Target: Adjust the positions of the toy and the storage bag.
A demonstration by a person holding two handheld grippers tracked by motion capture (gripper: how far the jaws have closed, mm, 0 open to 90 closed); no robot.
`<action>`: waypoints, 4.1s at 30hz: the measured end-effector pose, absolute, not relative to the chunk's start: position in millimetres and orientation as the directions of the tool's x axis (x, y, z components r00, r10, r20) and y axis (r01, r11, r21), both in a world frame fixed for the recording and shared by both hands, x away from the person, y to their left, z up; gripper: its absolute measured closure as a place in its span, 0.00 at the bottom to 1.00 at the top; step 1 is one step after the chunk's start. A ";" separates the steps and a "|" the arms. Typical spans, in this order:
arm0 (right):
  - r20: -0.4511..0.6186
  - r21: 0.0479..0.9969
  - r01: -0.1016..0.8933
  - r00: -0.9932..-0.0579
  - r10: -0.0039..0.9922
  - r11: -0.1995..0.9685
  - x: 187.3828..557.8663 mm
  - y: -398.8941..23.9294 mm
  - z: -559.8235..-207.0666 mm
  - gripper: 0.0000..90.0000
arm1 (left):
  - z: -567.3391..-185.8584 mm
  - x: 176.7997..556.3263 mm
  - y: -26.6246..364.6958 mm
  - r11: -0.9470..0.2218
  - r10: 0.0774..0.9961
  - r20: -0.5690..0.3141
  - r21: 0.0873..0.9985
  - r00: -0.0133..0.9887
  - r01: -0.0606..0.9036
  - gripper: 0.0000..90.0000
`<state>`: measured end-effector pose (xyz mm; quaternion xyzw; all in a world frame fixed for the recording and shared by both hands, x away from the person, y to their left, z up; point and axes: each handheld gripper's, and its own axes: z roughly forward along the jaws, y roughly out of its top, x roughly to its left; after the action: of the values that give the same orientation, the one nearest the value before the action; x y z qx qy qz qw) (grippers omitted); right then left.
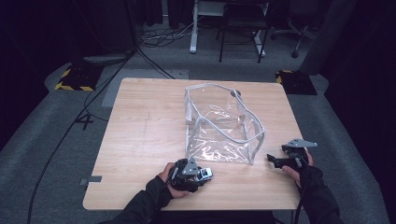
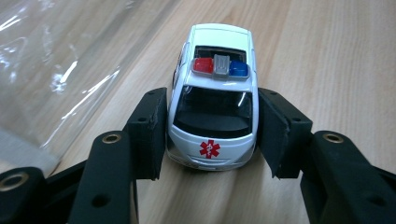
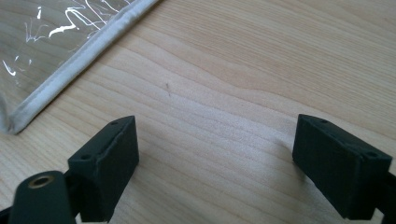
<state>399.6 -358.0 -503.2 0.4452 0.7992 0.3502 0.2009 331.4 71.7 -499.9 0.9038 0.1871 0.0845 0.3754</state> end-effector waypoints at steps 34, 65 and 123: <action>-0.010 0.740 0.570 -0.522 0.853 0.358 399.3 -358.0 -503.3 0.16 | -498.5 333.7 130.3 -0.566 0.502 -0.065 0.729 0.862 0.385 0.53; -0.009 0.739 0.571 -0.522 0.853 0.357 399.2 -357.9 -503.3 0.16 | -500.5 426.8 187.1 -0.419 0.779 -0.038 0.712 0.626 0.564 0.52; -0.050 0.766 0.359 -0.793 0.607 0.533 436.9 -207.0 -502.8 0.40 | -500.4 435.4 211.7 -0.403 0.807 -0.019 0.713 0.590 0.573 0.53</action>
<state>436.9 -207.0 -502.8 0.2804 0.8613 0.3934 0.1573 435.4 211.7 -500.4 0.8206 0.4205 0.1675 0.3489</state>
